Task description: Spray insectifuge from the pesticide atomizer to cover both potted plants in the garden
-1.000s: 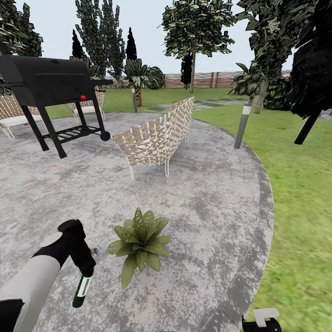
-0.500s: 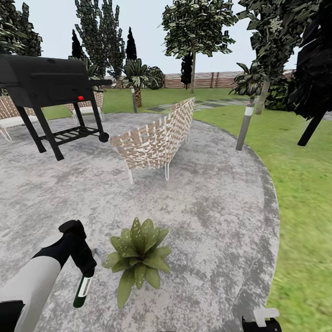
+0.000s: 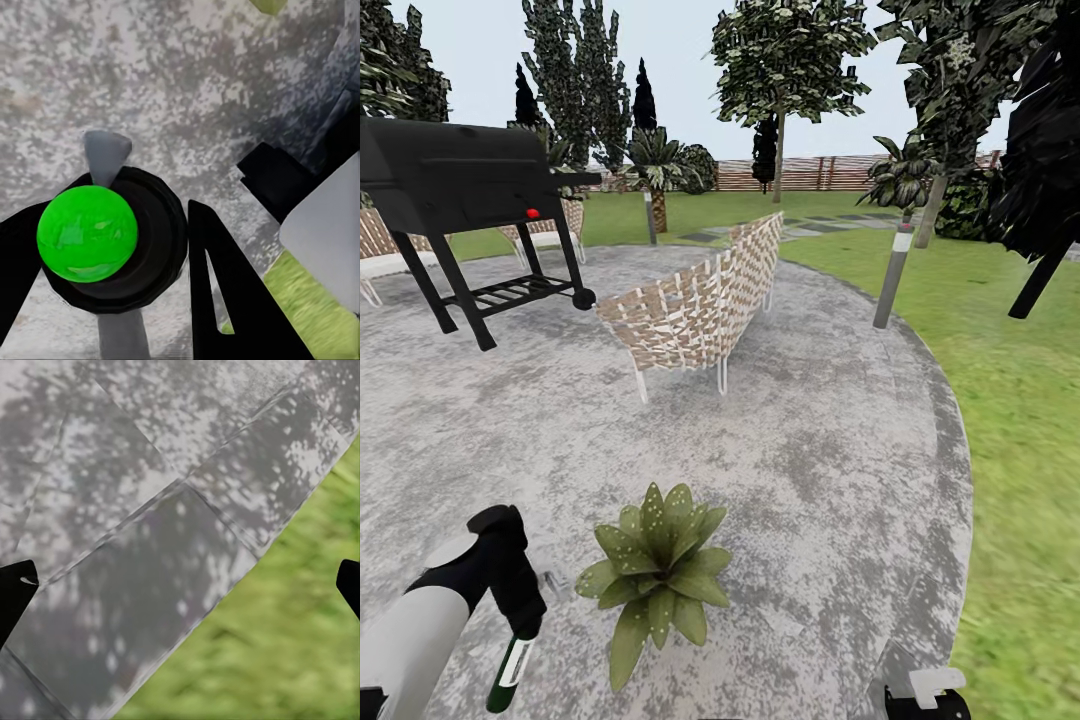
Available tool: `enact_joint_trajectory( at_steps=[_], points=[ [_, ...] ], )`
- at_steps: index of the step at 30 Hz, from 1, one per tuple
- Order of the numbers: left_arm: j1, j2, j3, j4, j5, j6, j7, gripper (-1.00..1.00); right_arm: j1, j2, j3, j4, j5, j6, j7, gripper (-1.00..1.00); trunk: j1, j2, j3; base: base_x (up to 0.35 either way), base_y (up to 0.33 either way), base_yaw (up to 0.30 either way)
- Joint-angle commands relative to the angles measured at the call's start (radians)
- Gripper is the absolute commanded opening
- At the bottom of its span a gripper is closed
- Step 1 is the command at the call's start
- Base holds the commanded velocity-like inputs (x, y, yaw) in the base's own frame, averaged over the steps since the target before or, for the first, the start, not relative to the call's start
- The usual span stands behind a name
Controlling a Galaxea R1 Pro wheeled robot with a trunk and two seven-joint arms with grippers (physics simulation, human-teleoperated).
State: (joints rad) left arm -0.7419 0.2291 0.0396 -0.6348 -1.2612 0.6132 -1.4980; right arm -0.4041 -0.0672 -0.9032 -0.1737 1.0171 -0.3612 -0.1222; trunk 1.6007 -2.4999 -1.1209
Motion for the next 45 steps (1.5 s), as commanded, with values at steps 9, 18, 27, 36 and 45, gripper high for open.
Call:
enact_joint_trajectory(
  at_steps=[9, 18, 27, 36, 45],
  points=[
    [0.003, -0.023, 0.0, -0.027, -0.004, 0.015, -0.007, -1.0, -0.001, 0.0, -0.006, 0.002, 0.011, -0.004, -0.005, 1.0, 0.0, 0.0, -0.001, 0.0, 0.0, 0.0],
    [0.016, 0.04, 0.007, -0.019, -0.01, 0.008, -0.004, -1.0, -0.001, 0.0, -0.006, 0.002, 0.011, -0.004, -0.005, 1.0, 0.0, 0.0, -0.001, 0.0, 0.0, 0.0],
    [0.023, -0.043, -0.001, -0.034, -0.011, 0.009, 0.019, -1.0, -0.001, 0.001, -0.006, 0.002, 0.012, -0.004, -0.005, 1.0, 0.0, 0.0, -0.001, 0.0, 0.0, 0.0],
    [0.016, -0.034, -0.003, -0.035, -0.016, 0.01, 0.005, -1.0, -0.001, 0.0, -0.006, 0.002, 0.013, -0.004, -0.005, 1.0, 0.0, 0.0, -0.001, 0.0, 0.0, 0.0],
    [-0.042, -0.036, -0.004, -0.042, -0.095, 0.019, -0.073, -1.0, -0.001, 0.0, -0.006, 0.002, 0.011, -0.004, -0.006, 1.0, 0.0, 0.0, -0.001, 0.0, -0.031, 0.0]
  ],
)
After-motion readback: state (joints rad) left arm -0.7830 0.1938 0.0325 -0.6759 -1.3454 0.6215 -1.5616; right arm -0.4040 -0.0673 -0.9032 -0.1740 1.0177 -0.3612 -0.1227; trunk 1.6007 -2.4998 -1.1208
